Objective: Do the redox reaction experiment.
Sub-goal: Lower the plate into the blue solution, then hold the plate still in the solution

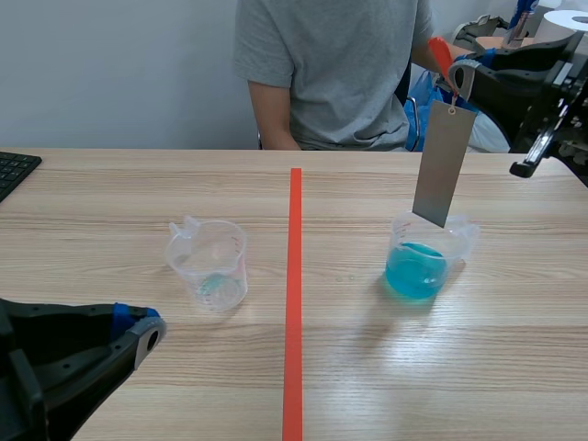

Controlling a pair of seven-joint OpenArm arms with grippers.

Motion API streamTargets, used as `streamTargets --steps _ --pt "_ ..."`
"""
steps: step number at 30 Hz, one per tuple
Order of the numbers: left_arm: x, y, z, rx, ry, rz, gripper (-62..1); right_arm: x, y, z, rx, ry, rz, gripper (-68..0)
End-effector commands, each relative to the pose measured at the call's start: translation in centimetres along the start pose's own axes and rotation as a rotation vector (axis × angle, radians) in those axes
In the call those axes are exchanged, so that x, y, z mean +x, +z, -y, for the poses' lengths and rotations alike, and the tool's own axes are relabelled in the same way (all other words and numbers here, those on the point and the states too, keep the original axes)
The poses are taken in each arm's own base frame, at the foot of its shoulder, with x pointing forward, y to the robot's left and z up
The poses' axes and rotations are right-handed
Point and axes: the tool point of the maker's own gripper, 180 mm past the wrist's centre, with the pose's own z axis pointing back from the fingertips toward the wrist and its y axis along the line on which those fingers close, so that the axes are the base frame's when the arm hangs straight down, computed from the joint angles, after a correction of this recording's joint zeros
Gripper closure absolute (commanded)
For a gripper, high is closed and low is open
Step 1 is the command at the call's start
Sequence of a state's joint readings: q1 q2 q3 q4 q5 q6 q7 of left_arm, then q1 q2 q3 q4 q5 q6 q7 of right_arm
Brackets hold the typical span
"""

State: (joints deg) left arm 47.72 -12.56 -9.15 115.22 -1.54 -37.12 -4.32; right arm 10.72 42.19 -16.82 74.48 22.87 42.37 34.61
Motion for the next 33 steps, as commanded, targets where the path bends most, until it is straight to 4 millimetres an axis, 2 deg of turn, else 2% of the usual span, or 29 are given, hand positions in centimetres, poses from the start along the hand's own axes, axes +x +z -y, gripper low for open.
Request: streamTargets --steps 1,10,18,33 --pt "0.5 -0.1 0.0 0.002 0.0 0.021 -4.0 1.4 0.0 0.9 -0.017 0.01 0.049 -1.1" --pt "0.5 -0.1 0.0 0.002 0.0 0.021 -4.0 -0.5 0.1 1.1 -0.053 -0.04 0.033 -1.1" --pt "0.5 -0.1 0.0 0.002 0.0 0.022 -4.0 -2.6 0.0 0.0 -0.045 -0.091 0.002 -1.1" --pt "0.5 0.0 -0.1 0.002 -0.001 0.021 -4.0 -7.4 1.9 0.0 -0.08 -0.128 -0.12 -1.1"
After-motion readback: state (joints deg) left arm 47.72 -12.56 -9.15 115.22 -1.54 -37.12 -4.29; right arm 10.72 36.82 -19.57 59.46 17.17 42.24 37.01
